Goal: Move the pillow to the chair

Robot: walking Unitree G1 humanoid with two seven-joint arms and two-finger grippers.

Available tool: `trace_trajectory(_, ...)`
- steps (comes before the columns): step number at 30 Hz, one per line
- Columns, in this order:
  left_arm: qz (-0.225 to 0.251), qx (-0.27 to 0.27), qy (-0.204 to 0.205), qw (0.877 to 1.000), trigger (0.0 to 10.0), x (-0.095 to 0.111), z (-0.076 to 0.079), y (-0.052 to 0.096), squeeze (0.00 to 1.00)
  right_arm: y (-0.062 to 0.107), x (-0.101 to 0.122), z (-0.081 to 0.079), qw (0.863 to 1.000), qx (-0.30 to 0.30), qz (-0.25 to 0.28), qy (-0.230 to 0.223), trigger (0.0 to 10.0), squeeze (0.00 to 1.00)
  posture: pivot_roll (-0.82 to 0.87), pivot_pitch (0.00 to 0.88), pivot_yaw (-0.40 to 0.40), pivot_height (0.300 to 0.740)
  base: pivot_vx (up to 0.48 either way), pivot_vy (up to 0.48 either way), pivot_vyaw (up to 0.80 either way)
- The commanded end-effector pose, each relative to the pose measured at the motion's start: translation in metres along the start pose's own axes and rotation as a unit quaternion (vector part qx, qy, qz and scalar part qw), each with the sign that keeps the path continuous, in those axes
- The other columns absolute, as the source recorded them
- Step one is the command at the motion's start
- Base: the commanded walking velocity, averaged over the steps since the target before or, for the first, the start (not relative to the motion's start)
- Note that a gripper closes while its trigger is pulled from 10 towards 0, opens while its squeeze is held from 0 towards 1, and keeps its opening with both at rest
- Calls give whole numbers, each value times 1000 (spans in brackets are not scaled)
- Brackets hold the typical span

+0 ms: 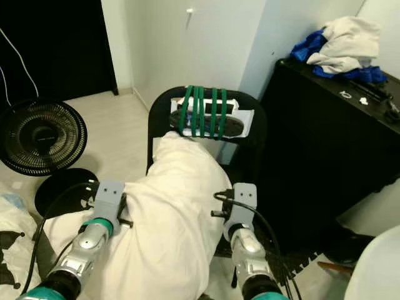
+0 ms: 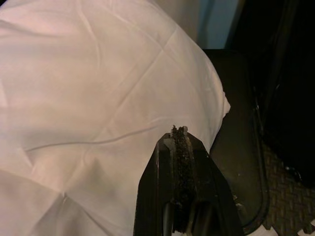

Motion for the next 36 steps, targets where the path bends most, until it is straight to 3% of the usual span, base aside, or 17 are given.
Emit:
trace_trajectory(1, 4, -2, 0, 1000, 10000, 1, 2, 0, 0, 3, -7, 4, 1000, -7, -8, -5, 10000, 0, 44, 10, -9, 637, 0, 0, 0)
trace_trajectory(14, 13, -12, 0, 1000, 10000, 6, 5, -2, 0, 4, -7, 8, 1000, -15, -5, -7, 10000, 0, 40, 17, -4, 588, 0, 0, 0)
trace_trajectory(25, 23, -28, -12, 999, 10000, 10, 9, -3, 0, 4, -5, 9, 1000, -19, 1, -6, 10000, 0, 37, 33, 3, 588, 0, 0, 0)
trace_trajectory(33, 31, -24, -29, 999, 10000, 17, -2, -8, 0, -1, 11, 16, 999, -22, 18, -18, 10000, 0, 38, 41, -1, 588, 0, 0, 0)
trace_trajectory(34, 32, -20, -29, 999, 10000, 18, -6, -9, 0, -2, 18, 21, 999, -28, 28, -36, 10000, 1000, 42, 45, -1, 588, 0, 0, 0)
trace_trajectory(35, 33, -16, -30, 999, 10000, 18, -9, -9, 0, -4, 27, 28, 996, -42, 40, -67, 10000, 1000, 47, 52, -4, 588, 0, 0, 0)
trace_trajectory(36, 33, -16, -30, 999, 10000, 18, -9, -9, 0, -4, 27, 28, 996, -42, 40, -67, 10000, 1000, 47, 52, -4, 588, 0, 0, 0)
Point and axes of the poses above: a point about 5 cm out from each wrist's last joint towards the gripper, its own y axis pointing back from the gripper into the wrist, its own x axis along the axis of the wrist's last joint, z = x × y, the point moved 4 cm from there along -y, pointing out of the wrist towards the gripper, and after that the axes turned 9 degrees about -y, right-handed, at the moved point
